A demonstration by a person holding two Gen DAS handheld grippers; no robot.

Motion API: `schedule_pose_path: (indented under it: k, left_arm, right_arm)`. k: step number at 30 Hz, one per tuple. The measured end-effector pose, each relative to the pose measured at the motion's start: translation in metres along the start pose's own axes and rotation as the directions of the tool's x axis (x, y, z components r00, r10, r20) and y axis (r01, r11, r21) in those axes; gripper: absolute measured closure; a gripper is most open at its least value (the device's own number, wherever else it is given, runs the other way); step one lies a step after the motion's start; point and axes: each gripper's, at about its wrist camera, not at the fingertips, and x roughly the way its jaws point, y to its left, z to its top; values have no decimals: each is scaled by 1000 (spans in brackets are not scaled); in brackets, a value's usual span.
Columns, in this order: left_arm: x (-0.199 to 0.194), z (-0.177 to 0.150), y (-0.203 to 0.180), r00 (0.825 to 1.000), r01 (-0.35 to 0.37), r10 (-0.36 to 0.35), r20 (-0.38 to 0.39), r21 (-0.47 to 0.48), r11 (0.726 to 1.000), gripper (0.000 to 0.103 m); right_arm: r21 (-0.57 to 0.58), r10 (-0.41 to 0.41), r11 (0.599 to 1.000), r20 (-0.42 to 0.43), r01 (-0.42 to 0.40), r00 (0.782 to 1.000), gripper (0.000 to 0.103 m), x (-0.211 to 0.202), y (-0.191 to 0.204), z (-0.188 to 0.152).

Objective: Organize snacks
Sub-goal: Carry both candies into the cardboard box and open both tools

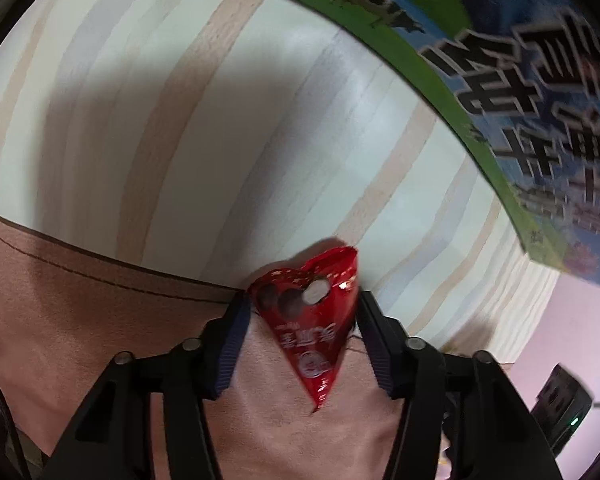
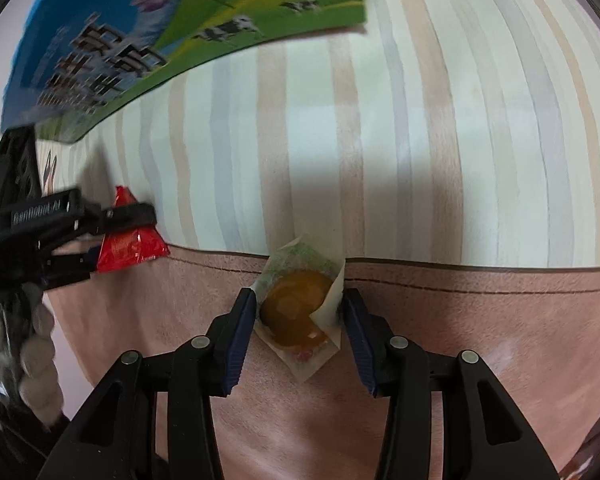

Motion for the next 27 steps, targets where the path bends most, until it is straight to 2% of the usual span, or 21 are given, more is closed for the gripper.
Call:
schedule_pose_path:
  k: [2, 5, 7, 8, 12, 16, 20, 24, 27]
  left_arm:
    - [-1, -7, -6, 1000, -23, 23, 21, 29, 999, 62]
    - [-3, -16, -14, 998, -48, 45, 39, 76, 996, 62]
    - [4, -32, -48, 996, -86, 80, 47, 130, 988, 62]
    - [5, -39, -50, 994, -101, 95, 51, 156, 983, 62]
    - [7, -65, -62, 991, -131, 125, 44, 232, 964, 62]
    - [-8, -84, -73, 994, -108, 96, 55, 266, 958, 62]
    - [-44, -94, -95, 995, -62, 33, 96, 311, 948, 62]
    - [-95, -85, -122, 986, -11, -49, 160, 354, 935, 62]
    - [-133, -71, -133, 973, -5, -85, 215, 389, 921, 62]
  right_arm:
    - [8, -5, 1000, 1, 5, 1000, 54, 1, -1, 1]
    - [-19, -42, 999, 20, 42, 999, 56, 4, 2, -3]
    - [-56, -79, 995, 37, 81, 996, 58, 6, 7, -10]
    - [-70, -89, 993, 49, 93, 995, 58, 7, 15, -13]
    - [-69, -54, 996, 63, 58, 997, 58, 3, 27, -21]
    - [-73, -5, 997, 96, 12, 995, 58, -17, 39, -31]
    - [-83, 42, 996, 145, -30, 988, 58, -47, 48, -30]
    - [-98, 99, 992, 210, -80, 973, 58, -92, 57, -24]
    - [-120, 137, 987, 275, -107, 952, 58, -134, 72, -5]
